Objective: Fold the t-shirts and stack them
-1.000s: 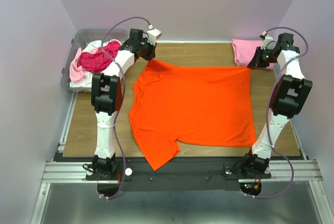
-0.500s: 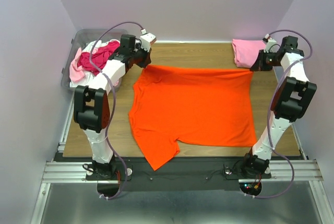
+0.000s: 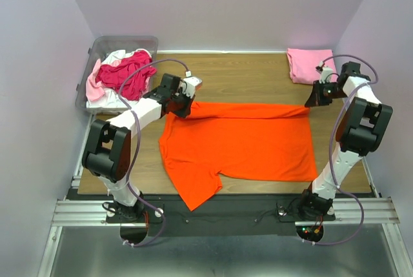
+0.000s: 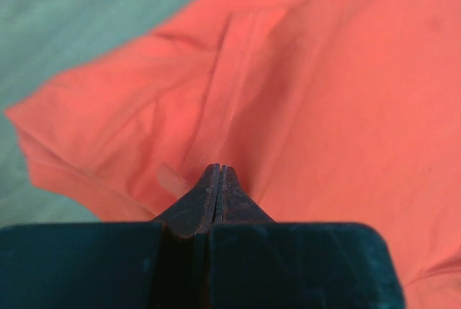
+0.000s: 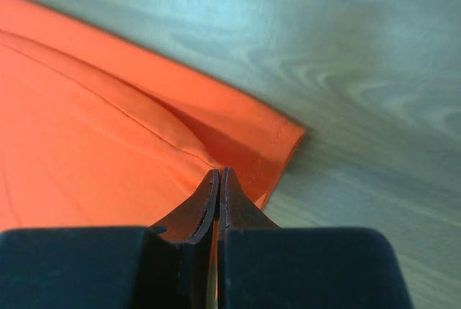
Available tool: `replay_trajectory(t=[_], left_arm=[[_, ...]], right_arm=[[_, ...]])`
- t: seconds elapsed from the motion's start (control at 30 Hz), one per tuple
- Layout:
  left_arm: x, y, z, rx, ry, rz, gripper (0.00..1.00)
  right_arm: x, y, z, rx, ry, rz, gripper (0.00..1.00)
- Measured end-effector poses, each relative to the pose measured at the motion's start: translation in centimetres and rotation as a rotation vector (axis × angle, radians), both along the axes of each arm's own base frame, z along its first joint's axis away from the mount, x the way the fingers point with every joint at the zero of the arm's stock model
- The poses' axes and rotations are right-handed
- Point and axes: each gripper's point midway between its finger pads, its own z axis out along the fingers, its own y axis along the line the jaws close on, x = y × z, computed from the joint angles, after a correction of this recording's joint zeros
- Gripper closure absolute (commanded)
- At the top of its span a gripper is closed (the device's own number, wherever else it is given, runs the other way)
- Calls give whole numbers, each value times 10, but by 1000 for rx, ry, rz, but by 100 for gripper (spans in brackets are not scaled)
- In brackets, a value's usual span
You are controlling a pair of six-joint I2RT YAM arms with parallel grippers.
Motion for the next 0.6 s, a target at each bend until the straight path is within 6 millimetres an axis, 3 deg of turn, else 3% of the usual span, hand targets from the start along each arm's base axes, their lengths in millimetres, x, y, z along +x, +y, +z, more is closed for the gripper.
replay_trajectory(t=[0.1,0.3,0.6], left_arm=[[-17,3,-18,38,62,4,100],[-20,10,-32,79,93,23,100],[-23,15,-40,120,101,-8,100]], right_arm=[[-12,2,-15,-6,39,13,99],[-27,1,-31,-32,79,37,99],[-30,-3,-30,-65,79,46,99]])
